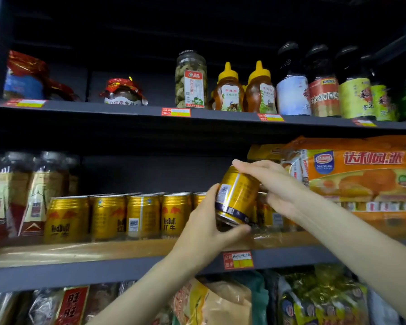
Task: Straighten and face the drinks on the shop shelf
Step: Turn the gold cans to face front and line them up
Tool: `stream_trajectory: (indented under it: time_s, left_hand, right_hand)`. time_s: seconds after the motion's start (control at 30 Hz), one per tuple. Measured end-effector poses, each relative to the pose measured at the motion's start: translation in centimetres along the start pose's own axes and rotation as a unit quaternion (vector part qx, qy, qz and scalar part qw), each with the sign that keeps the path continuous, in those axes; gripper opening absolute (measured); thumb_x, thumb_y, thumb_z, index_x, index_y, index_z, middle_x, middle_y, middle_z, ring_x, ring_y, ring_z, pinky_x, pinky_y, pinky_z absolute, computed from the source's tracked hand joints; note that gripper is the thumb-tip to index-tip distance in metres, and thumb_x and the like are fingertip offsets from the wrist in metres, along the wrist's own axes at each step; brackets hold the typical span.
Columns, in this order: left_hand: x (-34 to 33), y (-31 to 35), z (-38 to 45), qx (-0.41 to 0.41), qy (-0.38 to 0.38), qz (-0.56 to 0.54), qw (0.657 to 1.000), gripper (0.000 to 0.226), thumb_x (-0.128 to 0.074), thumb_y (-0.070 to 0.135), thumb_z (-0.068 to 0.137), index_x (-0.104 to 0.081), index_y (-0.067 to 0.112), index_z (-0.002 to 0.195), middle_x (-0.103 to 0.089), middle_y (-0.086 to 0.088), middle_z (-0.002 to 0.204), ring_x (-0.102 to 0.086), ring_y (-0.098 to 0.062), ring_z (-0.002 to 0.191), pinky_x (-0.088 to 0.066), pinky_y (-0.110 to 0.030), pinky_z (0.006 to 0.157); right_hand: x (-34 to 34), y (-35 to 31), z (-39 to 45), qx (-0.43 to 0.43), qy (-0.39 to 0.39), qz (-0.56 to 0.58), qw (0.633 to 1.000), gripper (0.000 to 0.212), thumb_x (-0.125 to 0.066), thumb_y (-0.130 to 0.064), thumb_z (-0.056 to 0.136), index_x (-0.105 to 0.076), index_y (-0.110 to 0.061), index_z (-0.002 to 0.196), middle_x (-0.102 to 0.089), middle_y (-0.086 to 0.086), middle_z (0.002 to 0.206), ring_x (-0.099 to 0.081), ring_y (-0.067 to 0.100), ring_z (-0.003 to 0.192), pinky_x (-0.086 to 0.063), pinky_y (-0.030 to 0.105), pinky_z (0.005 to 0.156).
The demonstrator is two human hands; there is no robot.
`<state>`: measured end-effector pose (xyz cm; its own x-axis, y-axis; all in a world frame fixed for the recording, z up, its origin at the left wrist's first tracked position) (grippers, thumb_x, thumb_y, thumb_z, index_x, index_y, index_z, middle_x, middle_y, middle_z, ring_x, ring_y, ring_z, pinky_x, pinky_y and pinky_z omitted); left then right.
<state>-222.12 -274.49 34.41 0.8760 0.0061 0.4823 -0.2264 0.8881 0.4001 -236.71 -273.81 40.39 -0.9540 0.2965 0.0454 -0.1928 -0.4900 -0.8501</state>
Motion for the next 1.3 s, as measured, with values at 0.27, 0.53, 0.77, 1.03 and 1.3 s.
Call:
stream_trajectory:
  time_s: [0.27,0.53,0.77,1.03,1.3]
  left_hand:
    - [4.1,-1.1,-0.6,0.038,0.009,-0.204,0.978,0.066,-0.076,0.044,0.064,-0.053,0.031,0.125,-0.067,0.002,0.112,-0.063,-0.017,0.107,-0.05,-0.04,0.094]
    - [5.6,0.8,-0.7,0.041,0.06,-0.1,0.992,0.074,-0.071,0.04,0.063,-0.036,0.041,0.128,-0.055,0.015,0.117,-0.058,-0.002,0.105,-0.051,-0.023,0.088]
    - [5.8,-0.7,-1.5,0.063,0.068,-0.158,0.983,0.076,-0.082,0.039,0.062,-0.046,0.032,0.129,-0.064,0.005,0.114,-0.064,-0.011,0.102,-0.053,-0.028,0.087]
    - [5.6,0.2,-0.9,0.077,0.014,-0.159,0.984,0.072,-0.075,0.034,0.066,-0.044,0.031,0.131,-0.062,0.006,0.119,-0.063,-0.009,0.104,-0.051,-0.032,0.092]
    - [5.6,-0.7,-1.4,0.127,-0.078,-0.274,0.95,0.053,-0.075,0.03,0.075,-0.056,0.015,0.122,-0.067,-0.007,0.114,-0.064,-0.022,0.107,-0.052,-0.031,0.092]
  right_hand:
    - [-1.2,-3.1,-1.9,0.039,-0.223,0.033,0.973,0.048,-0.069,-0.026,0.07,-0.058,-0.021,0.117,-0.067,0.006,0.112,-0.067,0.019,0.1,-0.055,0.033,0.083]
    - [-3.0,-2.8,-2.0,0.067,-0.132,0.096,0.984,0.053,-0.074,-0.026,0.068,-0.054,-0.021,0.117,-0.062,0.01,0.116,-0.063,0.023,0.103,-0.055,0.036,0.083]
    - [-2.9,-2.9,-2.3,0.052,-0.206,0.083,0.974,0.049,-0.07,-0.023,0.071,-0.054,-0.017,0.117,-0.064,0.009,0.11,-0.064,0.022,0.102,-0.055,0.031,0.083]
    - [-2.2,-3.7,-2.2,0.108,-0.167,0.037,0.979,0.04,-0.072,-0.02,0.069,-0.06,-0.021,0.108,-0.065,0.007,0.109,-0.065,0.02,0.099,-0.057,0.029,0.078]
    - [-2.0,-3.7,-2.5,0.067,-0.286,-0.006,0.956,0.037,-0.06,-0.028,0.079,-0.059,-0.021,0.115,-0.062,0.005,0.118,-0.062,0.019,0.109,-0.054,0.03,0.087]
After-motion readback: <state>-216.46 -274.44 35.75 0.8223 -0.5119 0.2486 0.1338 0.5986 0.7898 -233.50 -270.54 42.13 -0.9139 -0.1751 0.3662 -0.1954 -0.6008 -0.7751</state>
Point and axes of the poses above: each hand's wrist, its own z-axis towards the middle knuckle, its own x-axis out of the back of the hand, y = z × x, the point moved 3 cm from there along z, towards the middle knuckle
